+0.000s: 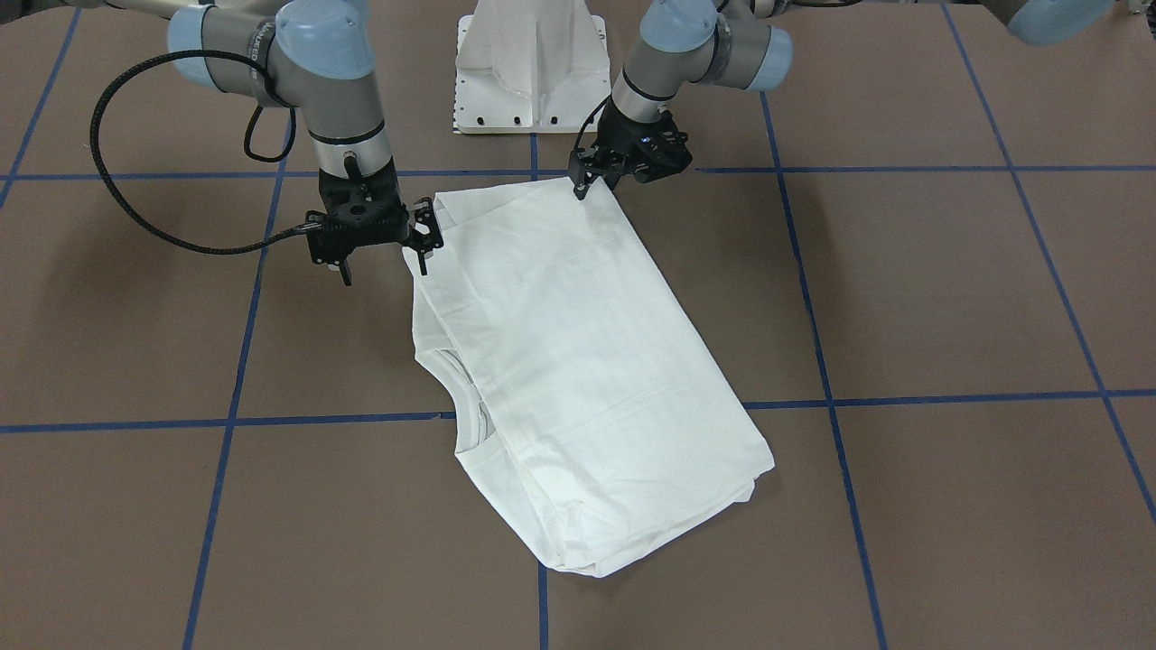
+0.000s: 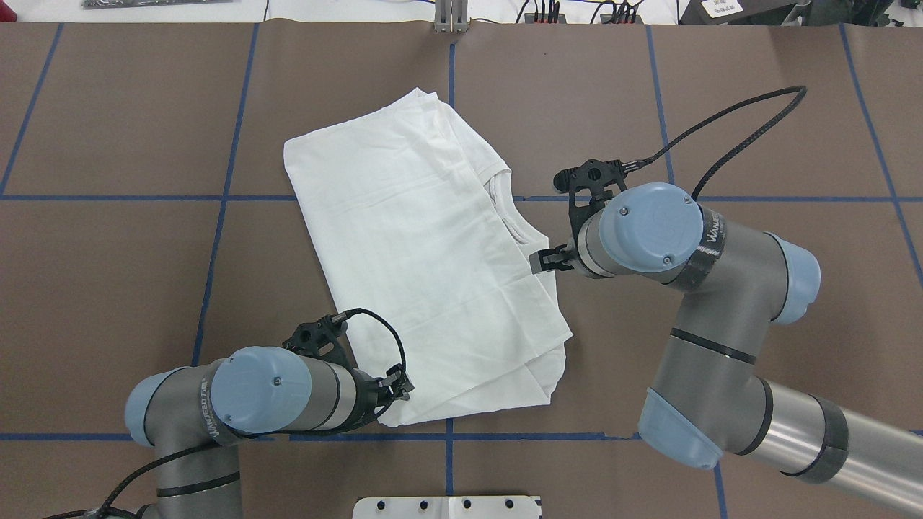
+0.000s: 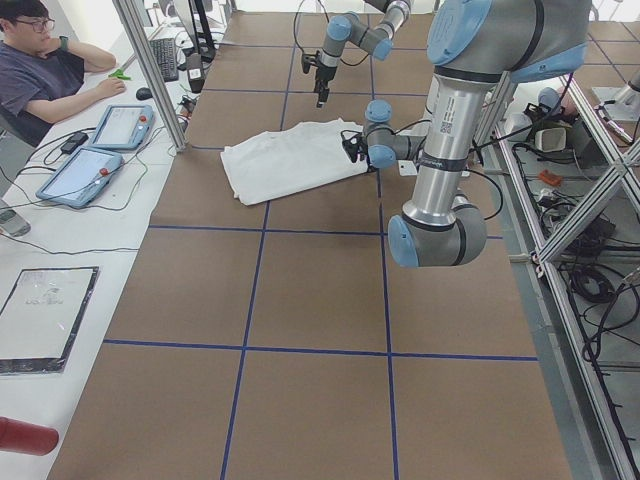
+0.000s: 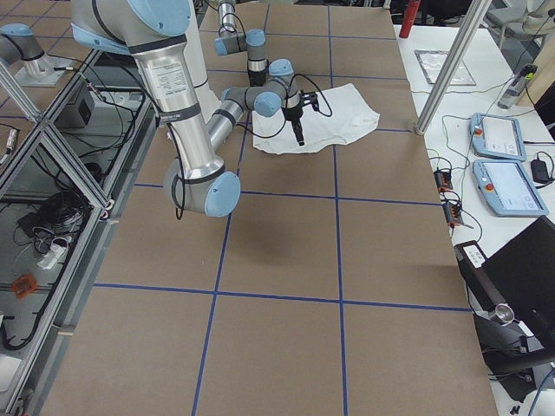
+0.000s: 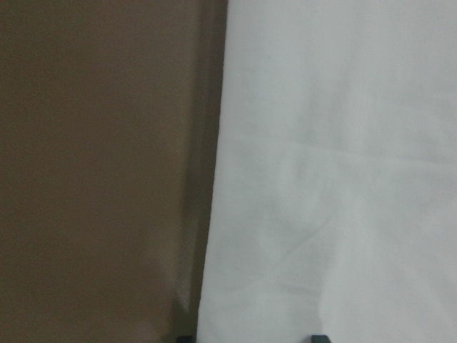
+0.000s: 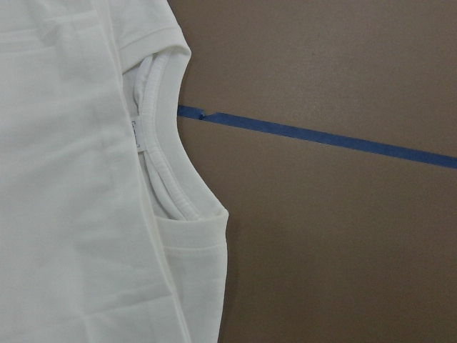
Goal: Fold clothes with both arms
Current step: 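Lower both grippers to the shirt edge nearest the robot, then grasp the near edge of the folded shirt with both grippers, then lift the near edge with both grippers and fold it away from the robot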
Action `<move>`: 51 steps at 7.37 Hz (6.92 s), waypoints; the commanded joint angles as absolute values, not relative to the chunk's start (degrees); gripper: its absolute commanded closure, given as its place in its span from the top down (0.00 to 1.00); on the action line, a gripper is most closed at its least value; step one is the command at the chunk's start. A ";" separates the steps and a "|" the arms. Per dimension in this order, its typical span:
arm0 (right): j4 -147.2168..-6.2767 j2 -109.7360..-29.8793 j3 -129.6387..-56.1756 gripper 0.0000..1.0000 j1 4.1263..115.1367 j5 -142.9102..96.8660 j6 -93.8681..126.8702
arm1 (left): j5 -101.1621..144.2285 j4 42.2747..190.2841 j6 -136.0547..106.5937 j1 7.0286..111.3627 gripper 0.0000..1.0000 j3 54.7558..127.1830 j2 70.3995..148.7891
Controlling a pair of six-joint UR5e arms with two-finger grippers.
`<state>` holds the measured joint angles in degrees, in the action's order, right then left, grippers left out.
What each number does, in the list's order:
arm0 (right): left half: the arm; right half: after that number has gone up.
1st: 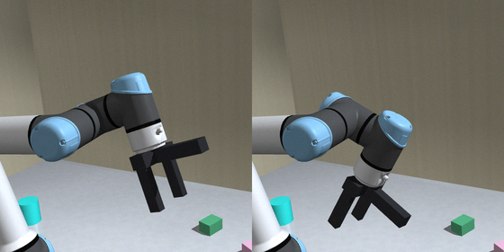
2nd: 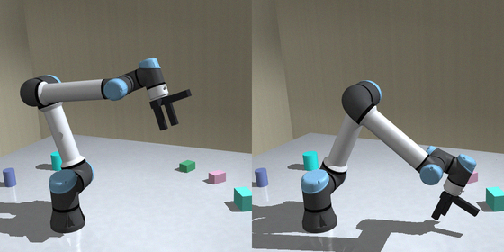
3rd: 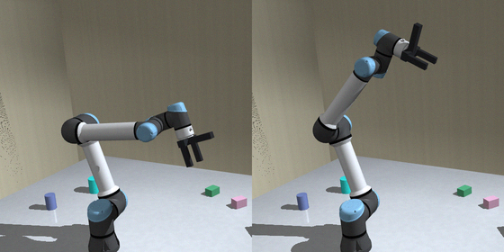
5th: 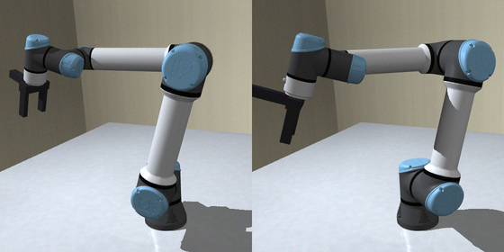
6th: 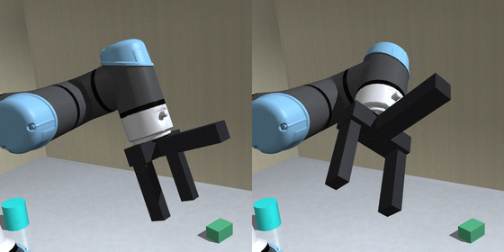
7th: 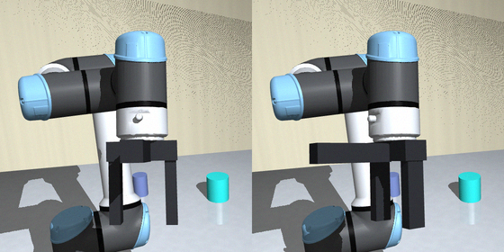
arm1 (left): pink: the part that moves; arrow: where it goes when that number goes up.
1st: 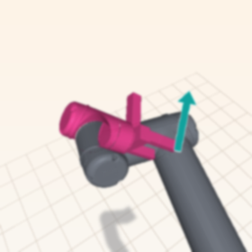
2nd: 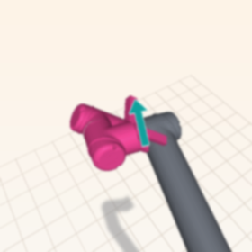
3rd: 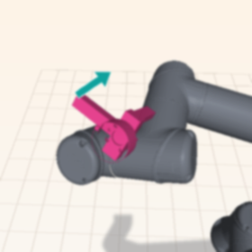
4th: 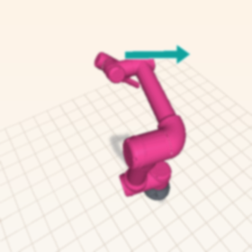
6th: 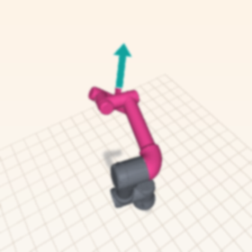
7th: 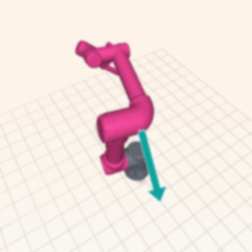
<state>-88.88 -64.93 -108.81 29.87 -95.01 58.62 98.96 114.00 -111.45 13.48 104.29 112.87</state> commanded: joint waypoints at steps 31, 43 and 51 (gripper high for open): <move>-88.77 -64.60 -106.17 0.39 13.27 -86.92 112.06 | 99.67 113.73 -101.78 16.96 0.00 114.17 105.56; -118.96 -62.77 -137.07 0.00 10.91 -87.80 111.18 | 108.36 96.03 -101.34 17.14 0.00 136.35 106.26; -104.99 -43.18 -102.55 0.00 25.91 -85.96 96.16 | 107.76 93.07 -83.07 37.69 0.00 115.17 115.93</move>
<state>-109.84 -46.33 -109.80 23.27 -85.87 97.99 108.10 92.94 -85.51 35.58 118.51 115.54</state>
